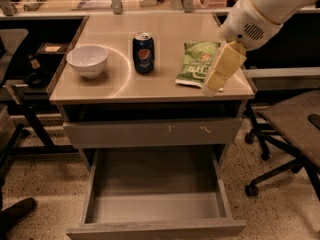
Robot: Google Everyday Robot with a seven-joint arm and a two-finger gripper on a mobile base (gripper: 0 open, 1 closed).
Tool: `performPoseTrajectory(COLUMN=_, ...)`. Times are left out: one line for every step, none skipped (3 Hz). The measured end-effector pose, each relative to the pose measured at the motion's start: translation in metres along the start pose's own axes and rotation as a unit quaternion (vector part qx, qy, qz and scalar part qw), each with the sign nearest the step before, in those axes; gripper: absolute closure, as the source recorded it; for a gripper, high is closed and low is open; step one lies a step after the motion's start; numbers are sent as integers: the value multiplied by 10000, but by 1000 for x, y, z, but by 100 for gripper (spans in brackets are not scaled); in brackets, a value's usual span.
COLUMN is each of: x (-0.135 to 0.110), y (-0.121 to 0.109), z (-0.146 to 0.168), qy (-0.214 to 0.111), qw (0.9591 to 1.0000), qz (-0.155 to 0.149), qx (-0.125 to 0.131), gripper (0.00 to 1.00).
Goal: Place pepsi can into middle drawer
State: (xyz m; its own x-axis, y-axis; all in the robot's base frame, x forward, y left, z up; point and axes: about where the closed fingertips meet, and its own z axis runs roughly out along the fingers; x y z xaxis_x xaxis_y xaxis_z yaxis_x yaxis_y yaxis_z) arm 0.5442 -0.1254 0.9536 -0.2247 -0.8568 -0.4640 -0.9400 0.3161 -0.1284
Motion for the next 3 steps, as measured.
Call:
performPoseTrajectory(x=-23, y=-23, z=23, qy=-258, qw=9996, qz=37, qx=-82, gripper=0)
performPoseTrajectory(x=-51, y=-45, z=45, qy=-450, qw=9988, qz=-32, qx=-174, gripper=0)
performPoseTrajectory(x=-71, y=-63, z=66, qy=-602, qw=9977, qz=-56, qx=-302, gripper=0)
